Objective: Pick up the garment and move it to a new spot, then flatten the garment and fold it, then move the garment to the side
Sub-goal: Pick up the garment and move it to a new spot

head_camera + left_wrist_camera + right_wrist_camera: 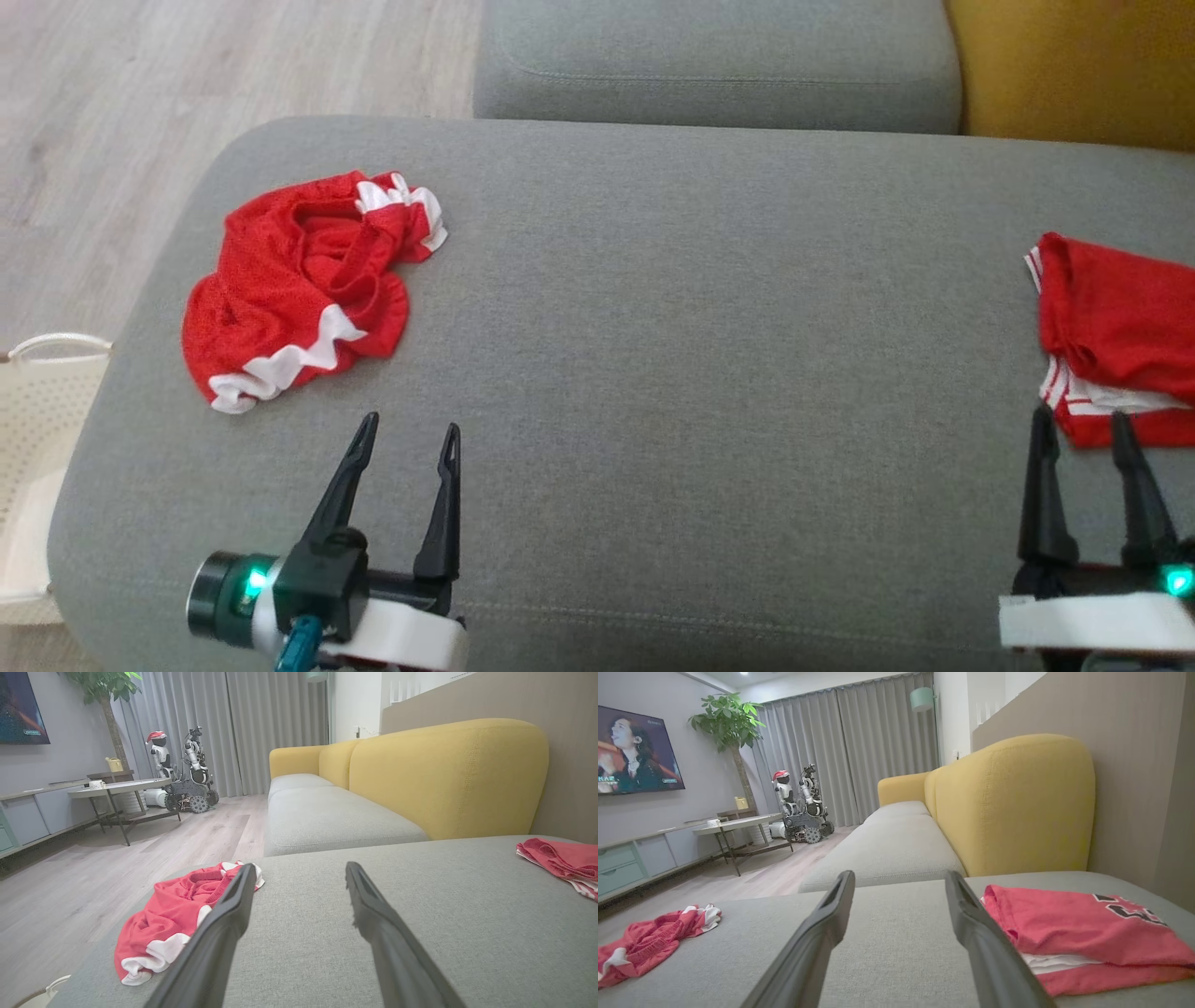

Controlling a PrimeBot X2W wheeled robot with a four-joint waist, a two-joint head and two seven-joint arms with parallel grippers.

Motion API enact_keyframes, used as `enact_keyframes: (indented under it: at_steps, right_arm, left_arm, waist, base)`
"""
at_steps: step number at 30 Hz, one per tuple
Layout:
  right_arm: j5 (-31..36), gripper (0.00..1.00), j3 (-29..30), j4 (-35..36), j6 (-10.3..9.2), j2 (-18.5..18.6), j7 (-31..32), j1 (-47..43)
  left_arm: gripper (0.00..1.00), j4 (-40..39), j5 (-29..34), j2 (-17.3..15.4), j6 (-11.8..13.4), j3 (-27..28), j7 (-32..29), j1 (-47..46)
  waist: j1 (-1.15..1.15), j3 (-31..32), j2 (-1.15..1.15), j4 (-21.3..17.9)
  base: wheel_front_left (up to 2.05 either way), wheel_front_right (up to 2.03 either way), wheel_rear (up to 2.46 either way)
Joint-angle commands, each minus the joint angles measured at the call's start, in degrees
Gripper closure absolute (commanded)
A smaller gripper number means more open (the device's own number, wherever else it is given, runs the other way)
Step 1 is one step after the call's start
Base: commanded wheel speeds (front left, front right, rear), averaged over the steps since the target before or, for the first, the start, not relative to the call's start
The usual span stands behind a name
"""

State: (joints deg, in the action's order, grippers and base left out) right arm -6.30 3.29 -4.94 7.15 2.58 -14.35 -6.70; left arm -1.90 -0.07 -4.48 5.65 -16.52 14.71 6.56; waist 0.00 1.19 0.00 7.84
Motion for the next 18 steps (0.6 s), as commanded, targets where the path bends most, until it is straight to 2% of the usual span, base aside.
enact_keyframes:
  at_steps: [1, 8, 18]
  right_arm:
    - [-1.3, 0.00, -1.8, 1.4, 0.34, 0.3, -0.6, 0.8]
    - [-2.1, 0.00, -5.0, 0.1, 0.34, 0.3, -0.6, 0.8]
    - [-1.8, 0.00, -8.5, 0.6, 0.34, 0.3, -0.6, 1.6]
  left_arm:
    - [0.00, -2.3, 0.5, -0.4, 0.5, 1.4, 0.3, -2.5]
    - [0.00, -4.2, 0.6, -0.5, 1.4, 1.0, 0.3, -3.5]
    - [0.00, -5.3, 0.4, -0.9, 3.2, 0.7, 0.3, -3.5]
  waist:
    - [0.00, 0.0, 0.00, 0.5]
    - [0.00, -0.6, 0.00, 5.0]
    - [0.00, -1.4, 0.00, 14.5]
  base:
    - [0.00, 0.00, 0.00]
    - [0.00, 0.00, 0.00]
    - [0.00, 0.00, 0.00]
